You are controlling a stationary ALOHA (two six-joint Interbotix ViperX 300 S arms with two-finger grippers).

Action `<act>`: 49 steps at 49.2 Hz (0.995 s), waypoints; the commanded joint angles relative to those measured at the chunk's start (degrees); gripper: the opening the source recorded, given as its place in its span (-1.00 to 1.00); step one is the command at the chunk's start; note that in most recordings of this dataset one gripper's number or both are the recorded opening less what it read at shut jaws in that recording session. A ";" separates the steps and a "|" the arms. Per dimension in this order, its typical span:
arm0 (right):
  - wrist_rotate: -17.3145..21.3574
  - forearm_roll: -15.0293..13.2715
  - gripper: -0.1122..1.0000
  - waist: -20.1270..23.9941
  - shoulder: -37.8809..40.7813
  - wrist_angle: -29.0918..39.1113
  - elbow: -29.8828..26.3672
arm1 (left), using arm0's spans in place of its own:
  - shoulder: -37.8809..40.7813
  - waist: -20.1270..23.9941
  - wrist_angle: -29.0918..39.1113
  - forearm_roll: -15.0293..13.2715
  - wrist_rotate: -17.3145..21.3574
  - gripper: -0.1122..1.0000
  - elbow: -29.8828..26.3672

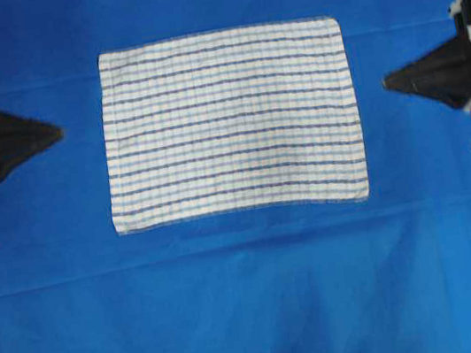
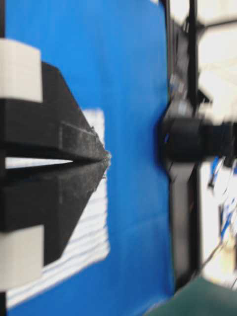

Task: Fold the blue towel.
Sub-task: 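Move both grippers to the towel's far corners and grasp them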

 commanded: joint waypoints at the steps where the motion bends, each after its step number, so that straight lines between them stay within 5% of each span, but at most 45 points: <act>1: 0.70 0.35 -0.80 -3.43 2.20 0.18 -1.14 | 3.08 3.60 -0.53 -0.26 -0.53 -0.80 -0.53; 11: 2.37 0.35 -0.80 -12.48 9.32 2.11 -1.14 | 11.87 9.14 -1.85 -0.26 -2.11 -0.76 -1.05; 19: 2.46 0.35 -0.74 -18.81 16.17 2.55 -1.85 | 20.04 13.97 -5.54 -0.26 -2.90 -0.14 -1.14; 25: 2.46 0.09 -0.12 -22.85 22.32 2.37 -2.72 | 26.46 17.40 -8.26 -0.26 -2.99 0.51 -1.23; 29: 2.37 -0.35 0.28 -24.70 26.63 2.29 -3.25 | 30.76 19.25 -10.02 -0.26 -2.99 0.75 -1.23; 49: 2.20 -2.37 0.21 -30.50 44.21 -1.14 -7.12 | 47.11 28.21 -17.40 -0.18 -2.02 0.69 -1.85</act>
